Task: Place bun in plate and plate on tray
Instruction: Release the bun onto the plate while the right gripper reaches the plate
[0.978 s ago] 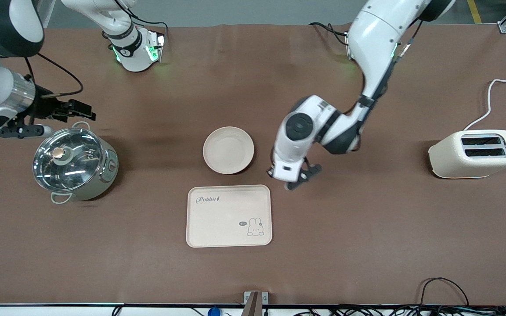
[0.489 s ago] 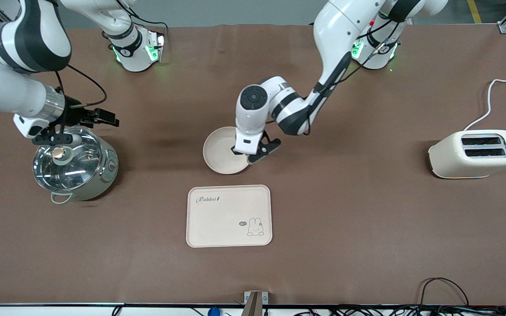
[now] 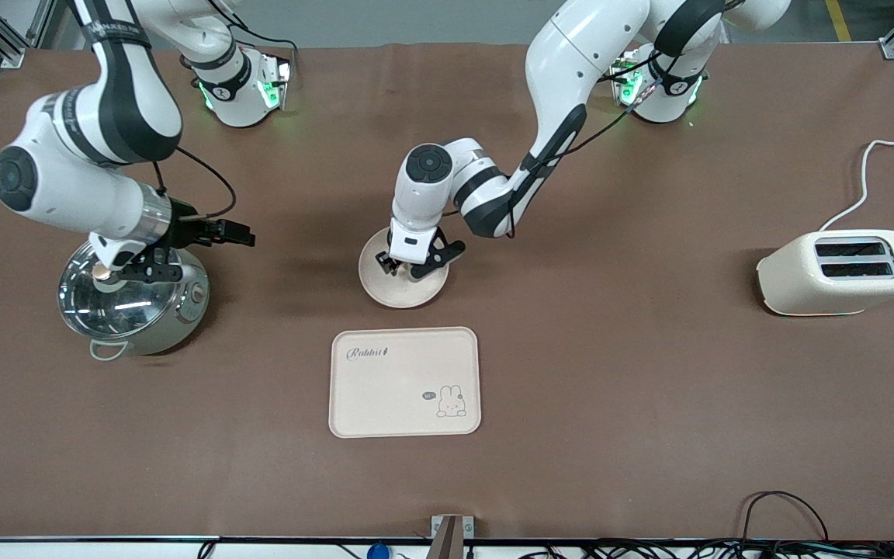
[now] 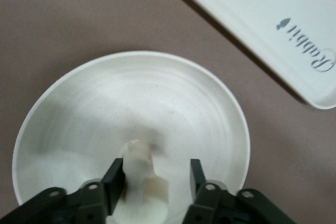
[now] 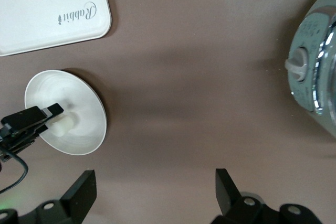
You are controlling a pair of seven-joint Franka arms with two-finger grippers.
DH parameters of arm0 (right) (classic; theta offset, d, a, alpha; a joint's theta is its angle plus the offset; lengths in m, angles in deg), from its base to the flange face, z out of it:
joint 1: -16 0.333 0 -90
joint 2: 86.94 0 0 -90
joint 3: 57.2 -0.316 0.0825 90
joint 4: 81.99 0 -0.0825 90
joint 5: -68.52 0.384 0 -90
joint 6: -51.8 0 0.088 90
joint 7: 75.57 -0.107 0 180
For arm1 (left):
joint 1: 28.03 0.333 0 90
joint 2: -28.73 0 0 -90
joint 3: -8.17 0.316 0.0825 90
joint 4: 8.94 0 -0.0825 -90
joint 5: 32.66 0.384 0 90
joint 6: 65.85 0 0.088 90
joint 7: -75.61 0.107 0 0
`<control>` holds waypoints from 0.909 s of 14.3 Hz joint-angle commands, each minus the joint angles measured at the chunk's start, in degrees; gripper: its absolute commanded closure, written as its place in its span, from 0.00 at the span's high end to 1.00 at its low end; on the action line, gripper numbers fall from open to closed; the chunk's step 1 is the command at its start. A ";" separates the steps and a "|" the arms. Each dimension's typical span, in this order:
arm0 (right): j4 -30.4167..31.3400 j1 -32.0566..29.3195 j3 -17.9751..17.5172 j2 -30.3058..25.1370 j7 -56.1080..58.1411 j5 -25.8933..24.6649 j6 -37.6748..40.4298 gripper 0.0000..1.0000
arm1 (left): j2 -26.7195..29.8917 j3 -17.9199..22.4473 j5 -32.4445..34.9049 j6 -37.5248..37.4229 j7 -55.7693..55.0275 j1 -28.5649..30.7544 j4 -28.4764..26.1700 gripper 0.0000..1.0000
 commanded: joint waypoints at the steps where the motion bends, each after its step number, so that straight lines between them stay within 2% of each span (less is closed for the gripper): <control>1: 0.48 1.40 0.32 1.54 -1.64 2.74 -2.19 1.00 | 2.58 0.84 0.88 -1.10 -0.17 0.91 0.86 1.00; 4: 1.44 4.55 0.32 3.91 -1.72 3.71 -6.22 1.00 | 7.40 1.28 1.14 -6.18 0.18 3.46 0.86 1.00; 6: 5.12 7.88 0.32 4.70 -1.64 7.04 -12.62 1.00 | 11.70 1.28 1.23 -10.31 2.71 6.44 0.86 1.00; 11: 11.63 15.80 0.32 6.82 -1.64 7.76 -25.64 1.00 | 21.11 1.11 1.23 -23.32 19.21 16.02 0.86 1.00; 13: 14.36 19.40 0.23 6.99 -1.72 10.90 -30.56 1.00 | 24.01 1.11 1.23 -25.43 24.68 20.15 0.51 1.00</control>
